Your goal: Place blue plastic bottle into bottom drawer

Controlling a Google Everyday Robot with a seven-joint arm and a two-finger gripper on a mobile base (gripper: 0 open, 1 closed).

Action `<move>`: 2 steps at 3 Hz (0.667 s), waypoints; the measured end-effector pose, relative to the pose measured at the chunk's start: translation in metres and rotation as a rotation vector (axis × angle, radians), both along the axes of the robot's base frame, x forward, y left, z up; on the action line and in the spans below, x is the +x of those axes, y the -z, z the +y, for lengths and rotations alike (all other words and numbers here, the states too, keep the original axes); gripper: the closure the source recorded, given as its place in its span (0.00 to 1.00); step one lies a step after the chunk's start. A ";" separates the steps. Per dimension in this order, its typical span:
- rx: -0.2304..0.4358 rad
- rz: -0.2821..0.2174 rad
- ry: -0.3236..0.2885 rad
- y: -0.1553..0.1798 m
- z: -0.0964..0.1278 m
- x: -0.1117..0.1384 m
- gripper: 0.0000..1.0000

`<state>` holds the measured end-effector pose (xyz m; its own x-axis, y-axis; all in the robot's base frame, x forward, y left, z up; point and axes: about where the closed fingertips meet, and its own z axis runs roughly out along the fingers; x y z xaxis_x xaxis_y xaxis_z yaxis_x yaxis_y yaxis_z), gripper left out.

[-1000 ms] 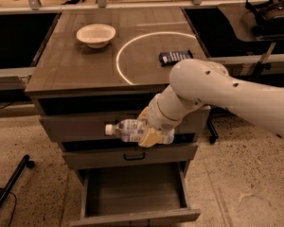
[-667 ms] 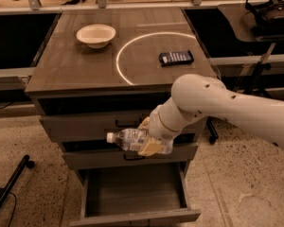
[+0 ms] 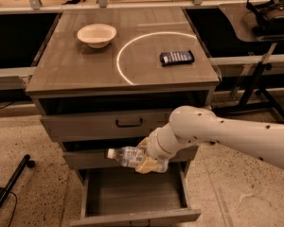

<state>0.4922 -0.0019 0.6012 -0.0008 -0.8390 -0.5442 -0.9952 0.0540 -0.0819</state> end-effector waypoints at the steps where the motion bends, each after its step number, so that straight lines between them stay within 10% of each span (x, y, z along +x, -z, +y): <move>1: 0.030 0.020 0.020 0.037 0.007 -0.003 1.00; 2: 0.063 0.029 0.047 0.072 0.013 -0.006 1.00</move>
Offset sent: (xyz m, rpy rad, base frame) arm -0.0088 0.0161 -0.1017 0.0898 0.0339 -0.0747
